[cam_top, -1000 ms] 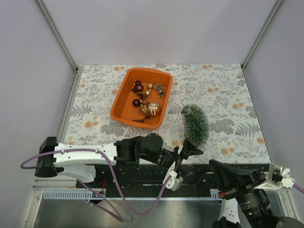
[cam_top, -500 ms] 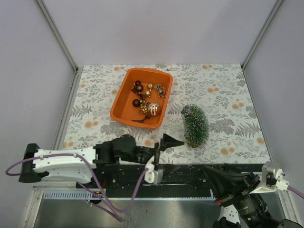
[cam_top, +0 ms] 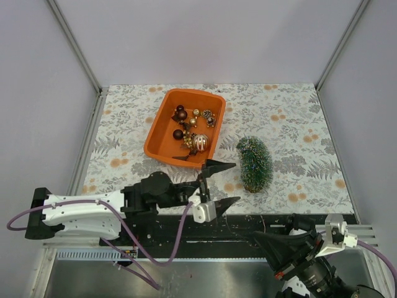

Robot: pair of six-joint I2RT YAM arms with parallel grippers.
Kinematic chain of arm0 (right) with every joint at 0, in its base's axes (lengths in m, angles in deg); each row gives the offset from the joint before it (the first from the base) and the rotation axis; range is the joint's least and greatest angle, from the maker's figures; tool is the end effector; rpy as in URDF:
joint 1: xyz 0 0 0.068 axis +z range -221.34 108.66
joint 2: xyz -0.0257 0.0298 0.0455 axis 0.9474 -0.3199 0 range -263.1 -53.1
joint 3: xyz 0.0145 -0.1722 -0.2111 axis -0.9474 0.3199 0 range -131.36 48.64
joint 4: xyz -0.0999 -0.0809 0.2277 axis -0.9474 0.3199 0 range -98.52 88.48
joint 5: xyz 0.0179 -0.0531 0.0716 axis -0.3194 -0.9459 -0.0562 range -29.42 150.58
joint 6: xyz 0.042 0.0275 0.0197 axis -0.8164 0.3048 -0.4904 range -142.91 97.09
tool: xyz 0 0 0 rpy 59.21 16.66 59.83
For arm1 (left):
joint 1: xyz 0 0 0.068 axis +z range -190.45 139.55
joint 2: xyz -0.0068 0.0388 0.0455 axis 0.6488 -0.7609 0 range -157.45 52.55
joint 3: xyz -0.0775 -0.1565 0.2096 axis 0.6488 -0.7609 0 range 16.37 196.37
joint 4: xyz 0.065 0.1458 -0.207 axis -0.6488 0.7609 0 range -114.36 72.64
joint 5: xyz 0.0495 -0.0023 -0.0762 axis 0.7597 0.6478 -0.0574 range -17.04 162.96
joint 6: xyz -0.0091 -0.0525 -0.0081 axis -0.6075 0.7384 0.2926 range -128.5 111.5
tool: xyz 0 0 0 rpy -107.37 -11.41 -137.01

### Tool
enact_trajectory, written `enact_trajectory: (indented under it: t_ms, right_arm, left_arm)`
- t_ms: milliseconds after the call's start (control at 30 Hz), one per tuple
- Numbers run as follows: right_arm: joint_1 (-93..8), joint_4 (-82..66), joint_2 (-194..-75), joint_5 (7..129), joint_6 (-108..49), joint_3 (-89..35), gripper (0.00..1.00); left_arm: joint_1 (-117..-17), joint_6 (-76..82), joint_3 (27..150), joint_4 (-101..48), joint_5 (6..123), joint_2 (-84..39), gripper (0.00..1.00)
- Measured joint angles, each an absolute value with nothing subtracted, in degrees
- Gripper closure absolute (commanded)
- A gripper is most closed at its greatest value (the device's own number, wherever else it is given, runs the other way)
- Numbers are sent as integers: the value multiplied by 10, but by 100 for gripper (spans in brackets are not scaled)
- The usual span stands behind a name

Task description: Decorate the small christmas tree

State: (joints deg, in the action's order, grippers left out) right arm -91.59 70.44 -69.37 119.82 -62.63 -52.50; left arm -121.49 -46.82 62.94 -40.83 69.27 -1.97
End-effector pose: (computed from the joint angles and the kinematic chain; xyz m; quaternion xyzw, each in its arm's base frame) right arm -0.1579 0.0907 0.4463 -0.0269 0.6877 0.4354 0.5803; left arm 0.0330 -0.2236 0.3702 0.5754 0.3083 -0.2954 0.6976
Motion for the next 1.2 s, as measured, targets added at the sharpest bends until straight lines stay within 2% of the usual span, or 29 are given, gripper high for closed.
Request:
enact_trajectory:
  t_ms: [267, 867, 967, 1200]
  right_arm:
    - [-916, 701, -687, 1228, -653, -540, 100]
    - [-916, 580, -653, 1278, -761, -514, 100]
    - [-916, 549, -649, 1281, -775, -484, 100]
    - [-916, 441, -630, 1293, -835, -381, 100]
  left_arm:
    - [-1211, -475, 700, -432, 651, -134, 1]
    - [-1208, -428, 788, -437, 560, -256, 1]
    - [-1207, -410, 807, -431, 547, -261, 16]
    - [-1207, -378, 839, -404, 518, -262, 67]
